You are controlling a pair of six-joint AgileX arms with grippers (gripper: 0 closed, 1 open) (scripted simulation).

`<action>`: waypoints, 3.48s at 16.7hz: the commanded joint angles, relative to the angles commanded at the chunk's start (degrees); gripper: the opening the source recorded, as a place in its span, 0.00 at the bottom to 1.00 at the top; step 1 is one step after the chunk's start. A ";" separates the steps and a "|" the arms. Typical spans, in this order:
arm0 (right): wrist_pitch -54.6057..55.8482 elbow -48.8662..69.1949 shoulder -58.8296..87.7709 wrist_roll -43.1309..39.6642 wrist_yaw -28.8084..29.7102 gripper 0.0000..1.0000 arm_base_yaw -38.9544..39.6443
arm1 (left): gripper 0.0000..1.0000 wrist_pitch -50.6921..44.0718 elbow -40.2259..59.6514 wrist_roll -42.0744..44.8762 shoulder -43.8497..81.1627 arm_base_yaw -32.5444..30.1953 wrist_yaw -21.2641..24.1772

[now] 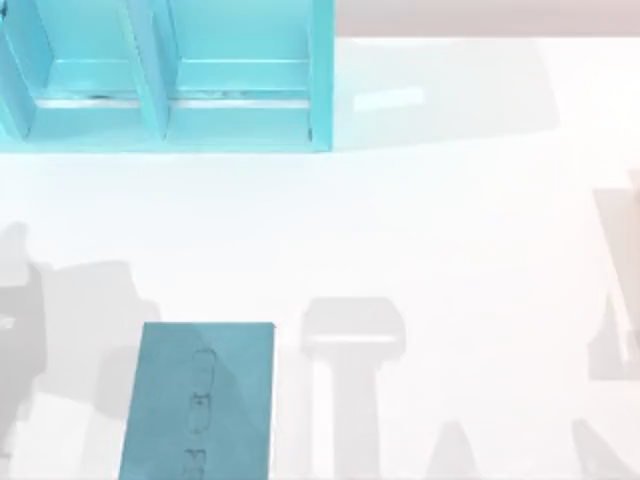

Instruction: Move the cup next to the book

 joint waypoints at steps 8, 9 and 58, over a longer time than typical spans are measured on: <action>0.00 0.00 0.00 0.00 0.00 1.00 0.00 | 0.00 -0.89 -0.03 -8.76 -1.05 -2.35 0.17; 0.00 0.00 0.00 0.00 0.00 1.00 0.00 | 0.00 -1.33 -0.02 -12.31 -1.52 -3.32 0.22; 0.00 0.00 0.00 0.00 0.00 1.00 0.00 | 0.53 2.70 -20.26 -122.75 -17.61 -32.28 2.28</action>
